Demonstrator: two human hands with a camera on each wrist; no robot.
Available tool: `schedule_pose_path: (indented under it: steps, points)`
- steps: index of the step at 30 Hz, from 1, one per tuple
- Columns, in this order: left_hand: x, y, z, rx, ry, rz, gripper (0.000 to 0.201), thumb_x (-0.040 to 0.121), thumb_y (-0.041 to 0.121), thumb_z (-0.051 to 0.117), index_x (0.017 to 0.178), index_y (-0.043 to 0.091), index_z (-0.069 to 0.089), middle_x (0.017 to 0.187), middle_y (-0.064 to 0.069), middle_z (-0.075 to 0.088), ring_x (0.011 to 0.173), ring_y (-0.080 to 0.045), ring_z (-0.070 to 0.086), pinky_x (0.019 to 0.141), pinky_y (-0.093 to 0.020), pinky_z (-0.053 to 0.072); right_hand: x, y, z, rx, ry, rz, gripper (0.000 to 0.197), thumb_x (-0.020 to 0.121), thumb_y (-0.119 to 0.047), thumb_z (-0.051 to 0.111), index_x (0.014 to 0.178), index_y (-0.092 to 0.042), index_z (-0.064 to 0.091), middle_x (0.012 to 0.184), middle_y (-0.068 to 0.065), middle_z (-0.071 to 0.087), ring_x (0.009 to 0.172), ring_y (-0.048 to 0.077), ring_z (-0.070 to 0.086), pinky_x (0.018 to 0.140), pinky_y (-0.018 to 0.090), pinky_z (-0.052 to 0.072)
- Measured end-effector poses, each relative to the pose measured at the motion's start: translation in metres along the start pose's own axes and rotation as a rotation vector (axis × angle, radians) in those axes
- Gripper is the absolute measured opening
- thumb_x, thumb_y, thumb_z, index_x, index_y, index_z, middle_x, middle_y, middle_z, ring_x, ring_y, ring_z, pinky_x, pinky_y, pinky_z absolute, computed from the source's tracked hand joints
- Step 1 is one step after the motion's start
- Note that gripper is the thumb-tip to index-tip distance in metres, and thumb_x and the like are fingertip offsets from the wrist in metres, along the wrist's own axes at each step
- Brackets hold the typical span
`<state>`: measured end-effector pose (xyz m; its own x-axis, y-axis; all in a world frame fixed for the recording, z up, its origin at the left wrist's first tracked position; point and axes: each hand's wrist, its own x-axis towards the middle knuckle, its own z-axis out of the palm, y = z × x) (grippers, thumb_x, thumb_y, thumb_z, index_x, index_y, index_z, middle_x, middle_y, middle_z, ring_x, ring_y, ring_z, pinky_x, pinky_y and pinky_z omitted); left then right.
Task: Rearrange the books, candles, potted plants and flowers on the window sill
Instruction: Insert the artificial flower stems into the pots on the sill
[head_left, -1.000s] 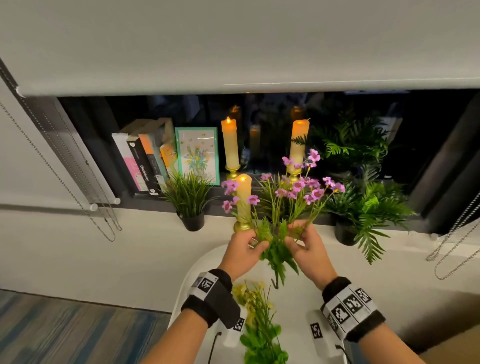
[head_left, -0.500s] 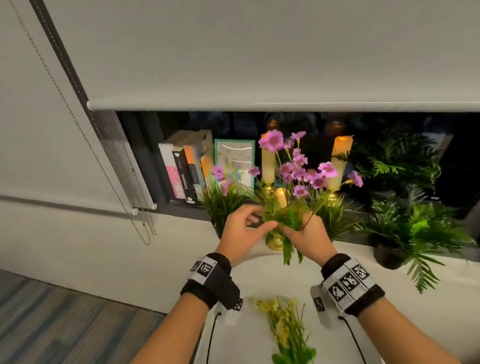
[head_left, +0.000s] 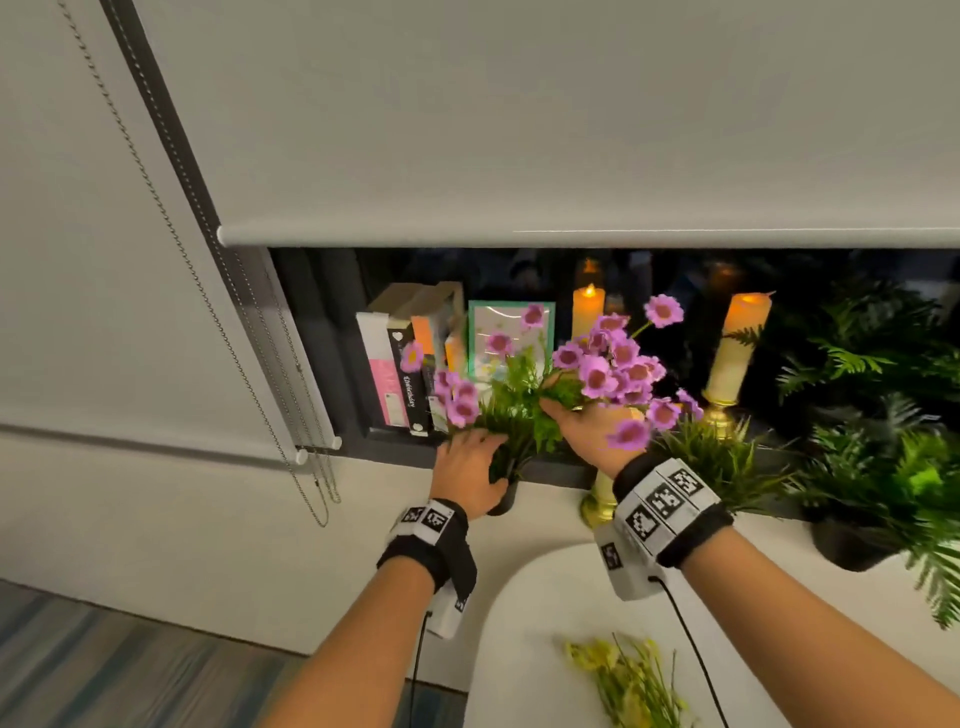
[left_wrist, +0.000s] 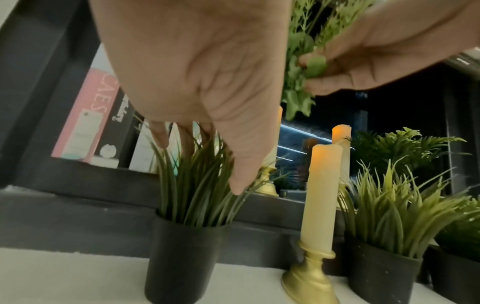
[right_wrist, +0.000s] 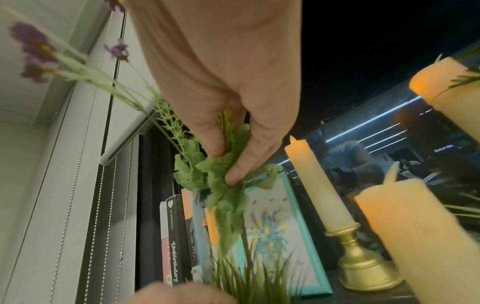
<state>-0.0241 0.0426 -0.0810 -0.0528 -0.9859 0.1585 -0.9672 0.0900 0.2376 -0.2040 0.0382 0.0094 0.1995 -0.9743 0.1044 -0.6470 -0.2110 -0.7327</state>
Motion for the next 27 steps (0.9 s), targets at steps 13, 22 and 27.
schedule_pose_path:
  steps: [13,22,27]
  points:
    - [-0.011,-0.026,0.031,-0.051,0.036,0.054,0.059,0.082,0.017,0.058,0.138,0.028,0.043,0.130,-0.004,0.047,0.118,-0.028,0.043,0.099,-0.037,0.038,0.060,-0.021,0.064,0.103,0.161,0.167,0.042,0.085,-0.026,0.070,0.113,0.003,0.060,0.114,0.014,0.066,0.107,0.025,0.061,0.078,0.015,0.038]
    - [-0.013,-0.038,0.042,-0.135,0.115,0.091,0.055,0.076,0.008,0.058,0.128,0.023,0.053,0.120,-0.006,0.055,0.110,-0.030,0.048,0.094,-0.039,0.045,0.077,-0.012,0.075,-0.029,0.107,0.150,0.048,0.081,-0.020,0.074,0.121,0.000,0.055,0.118,0.014,0.063,0.112,0.028,0.059,0.092,0.029,0.045]
    - [-0.009,-0.036,0.042,-0.129,0.160,0.094,0.046,0.071,0.007,0.062,0.116,0.019,0.060,0.109,-0.007,0.059,0.101,-0.032,0.053,0.086,-0.040,0.051,0.084,0.000,0.093,-0.128,-0.008,0.147,0.049,0.075,-0.025,0.078,0.116,-0.004,0.059,0.115,0.011,0.064,0.108,0.027,0.061,0.091,0.033,0.052]
